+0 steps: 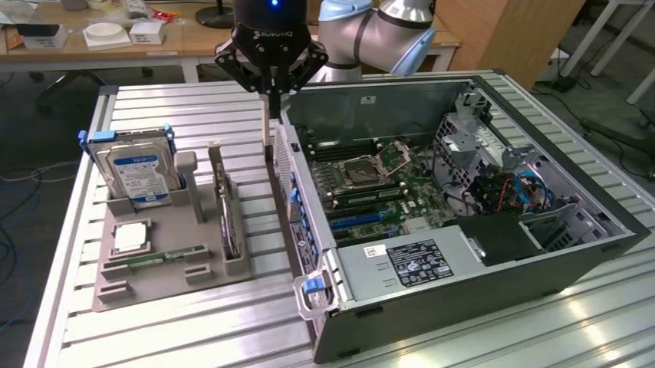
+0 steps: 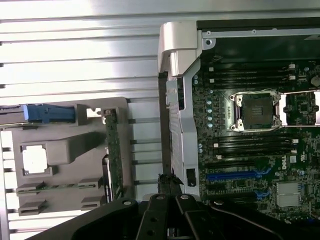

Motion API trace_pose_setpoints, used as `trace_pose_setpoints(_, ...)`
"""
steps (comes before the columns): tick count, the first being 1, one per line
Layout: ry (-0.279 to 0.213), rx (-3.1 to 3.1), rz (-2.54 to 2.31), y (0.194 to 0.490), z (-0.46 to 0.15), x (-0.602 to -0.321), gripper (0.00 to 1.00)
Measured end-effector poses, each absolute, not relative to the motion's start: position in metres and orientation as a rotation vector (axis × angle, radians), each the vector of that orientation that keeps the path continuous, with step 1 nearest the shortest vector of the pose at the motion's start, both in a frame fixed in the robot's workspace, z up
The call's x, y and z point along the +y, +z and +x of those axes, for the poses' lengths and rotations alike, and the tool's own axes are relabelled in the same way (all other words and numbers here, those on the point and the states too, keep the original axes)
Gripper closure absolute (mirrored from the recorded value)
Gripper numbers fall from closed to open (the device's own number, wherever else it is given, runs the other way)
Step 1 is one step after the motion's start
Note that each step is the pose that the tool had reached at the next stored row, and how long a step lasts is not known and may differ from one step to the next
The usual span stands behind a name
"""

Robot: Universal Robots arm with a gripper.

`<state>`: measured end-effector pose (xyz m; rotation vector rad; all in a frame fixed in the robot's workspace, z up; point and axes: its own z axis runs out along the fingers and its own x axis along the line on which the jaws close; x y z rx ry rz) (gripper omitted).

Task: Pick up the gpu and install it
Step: 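Reach for the gpu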

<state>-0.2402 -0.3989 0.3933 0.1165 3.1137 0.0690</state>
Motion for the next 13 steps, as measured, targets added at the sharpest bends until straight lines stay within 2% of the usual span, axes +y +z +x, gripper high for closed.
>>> trace_pose_setpoints(13,0.069,3.114,0.117,0.393,-0.255,-0.399,0.90)
